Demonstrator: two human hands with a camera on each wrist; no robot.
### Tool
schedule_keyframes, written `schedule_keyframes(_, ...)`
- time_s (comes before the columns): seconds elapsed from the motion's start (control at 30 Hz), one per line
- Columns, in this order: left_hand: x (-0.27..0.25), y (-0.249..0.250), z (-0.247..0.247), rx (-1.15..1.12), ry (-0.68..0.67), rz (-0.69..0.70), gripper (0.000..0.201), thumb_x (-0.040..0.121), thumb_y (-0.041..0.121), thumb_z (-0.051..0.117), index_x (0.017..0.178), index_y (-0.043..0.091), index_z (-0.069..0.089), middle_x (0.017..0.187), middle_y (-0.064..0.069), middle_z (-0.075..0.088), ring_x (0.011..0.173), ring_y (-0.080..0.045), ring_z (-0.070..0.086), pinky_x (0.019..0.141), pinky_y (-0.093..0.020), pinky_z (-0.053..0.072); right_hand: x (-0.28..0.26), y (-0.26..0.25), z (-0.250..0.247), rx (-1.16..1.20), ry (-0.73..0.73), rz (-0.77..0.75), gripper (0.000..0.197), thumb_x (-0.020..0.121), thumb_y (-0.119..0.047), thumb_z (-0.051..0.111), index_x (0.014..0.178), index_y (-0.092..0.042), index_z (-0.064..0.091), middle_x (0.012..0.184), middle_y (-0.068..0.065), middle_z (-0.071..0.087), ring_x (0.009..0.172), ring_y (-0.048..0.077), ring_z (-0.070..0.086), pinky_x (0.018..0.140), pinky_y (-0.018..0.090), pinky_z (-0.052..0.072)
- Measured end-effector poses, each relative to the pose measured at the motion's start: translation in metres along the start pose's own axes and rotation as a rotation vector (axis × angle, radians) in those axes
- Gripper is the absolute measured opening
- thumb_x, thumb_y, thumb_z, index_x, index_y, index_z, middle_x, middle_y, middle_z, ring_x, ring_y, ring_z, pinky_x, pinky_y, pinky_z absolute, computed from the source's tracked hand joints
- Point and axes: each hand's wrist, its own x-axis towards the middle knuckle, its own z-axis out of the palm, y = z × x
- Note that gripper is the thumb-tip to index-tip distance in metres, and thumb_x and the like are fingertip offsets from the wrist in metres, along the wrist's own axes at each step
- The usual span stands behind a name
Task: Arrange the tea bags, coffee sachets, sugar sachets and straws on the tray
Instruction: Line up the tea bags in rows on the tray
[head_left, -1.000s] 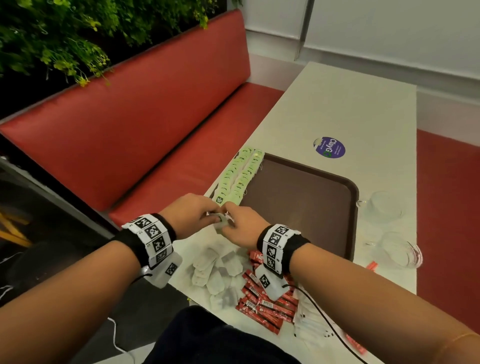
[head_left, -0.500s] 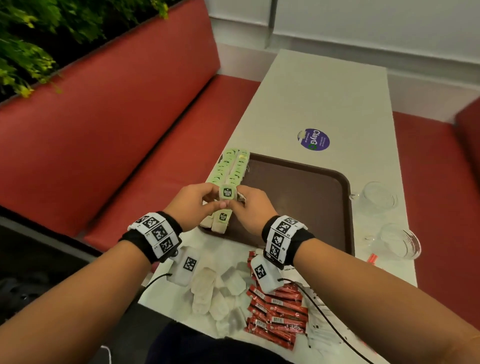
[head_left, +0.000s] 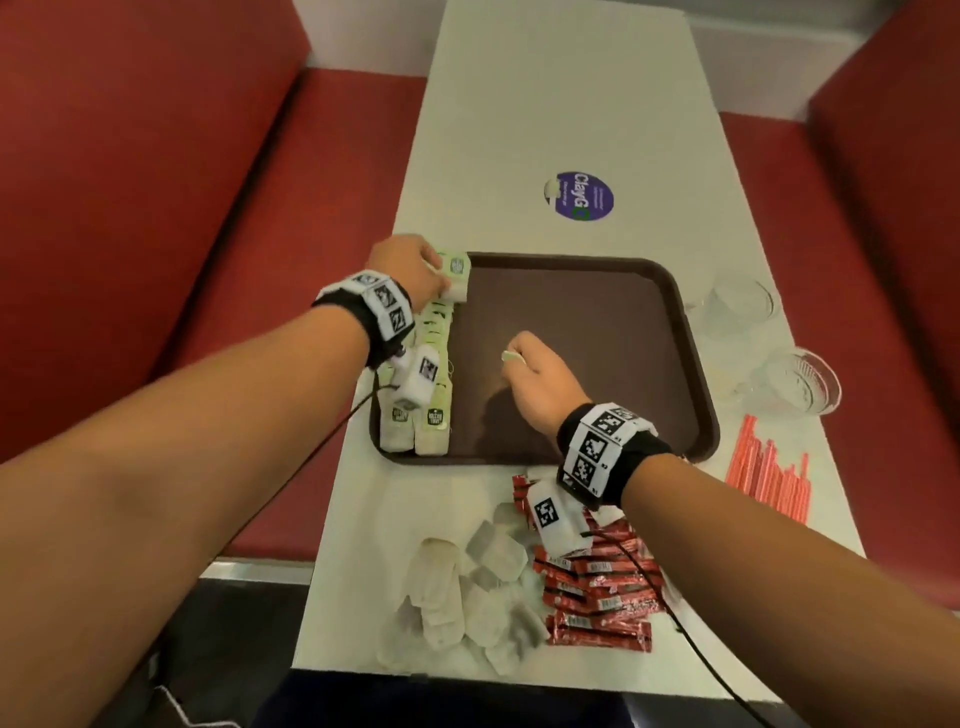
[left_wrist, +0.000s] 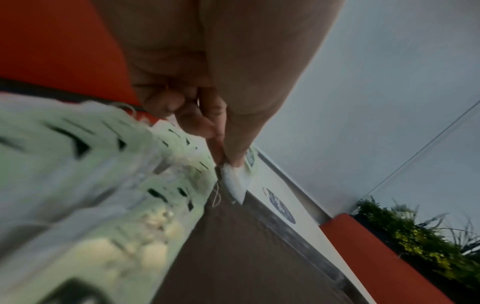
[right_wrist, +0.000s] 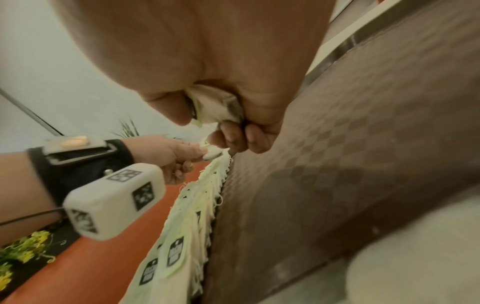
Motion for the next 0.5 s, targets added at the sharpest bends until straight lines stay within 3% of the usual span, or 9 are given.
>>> schedule_keyframes(0.1,0.025,0.009,0.014,0.026,0.024,-0.016,0.031,0.076,0.030,0.084,0.101,0.022,0.067,0.108,0.000,0.065,0.095,-0.019,0.063,0.077,-0.027,0.051,0.002,0.005,-0.001,-0.003,0.017,0.010,0.021,0.100,-0.025,0.044,0.080,-0.020,0.048,0.083,0.002,0.060,0.077,0.021,0.054,0.076,0.040,0.045)
schedule_keyframes(0.2,0.044,0.014,0.022,0.078,0.007,-0.017,0.032,0.077,0.031,0.084,0.102,0.018,0.067,0.099,0.001,0.060,0.092,-0.020,0.060,0.084,-0.029,0.053,0.005,0.010,-0.005,0.010,0.020,0.013,0.018,0.098,-0.026,0.047,0.081,-0.020,0.052,0.083,0.006,0.065,0.077,0.025,0.059,0.075,0.042,0.049)
schedule_keyframes(0.33,0.057,0.018,0.030,0.253,-0.012,0.001,0.018,0.081,0.020,0.078,0.094,0.012,0.067,0.093,-0.006,0.063,0.084,-0.025,0.059,0.078,-0.035,0.054,0.011,0.016,-0.011,0.063,0.038,0.036,0.009,0.092,-0.025,0.052,0.083,-0.024,0.054,0.074,0.002,0.066,0.068,0.018,0.062,0.075,0.046,0.054)
schedule_keyframes(0.43,0.060,0.014,0.035,0.359,-0.040,0.032,0.021,0.082,0.015,0.074,0.102,0.008,0.070,0.102,-0.010,0.070,0.092,-0.029,0.066,0.073,-0.033,0.052,0.015,0.019,-0.015,0.114,0.041,0.038,0.005,0.088,-0.025,0.054,0.089,-0.022,0.057,0.083,0.006,0.073,0.076,0.021,0.071,0.081,0.055,0.057)
schedule_keyframes(0.5,0.061,0.016,0.037,0.391,-0.047,0.071,0.014,0.084,0.011,0.070,0.097,0.012,0.071,0.100,-0.005,0.068,0.092,-0.027,0.065,0.076,-0.033,0.052,0.018,0.020,-0.017,0.116,0.052,0.032,0.003,0.088,-0.024,0.056,0.091,-0.023,0.059,0.083,0.003,0.074,0.081,0.022,0.072,0.080,0.055,0.057)
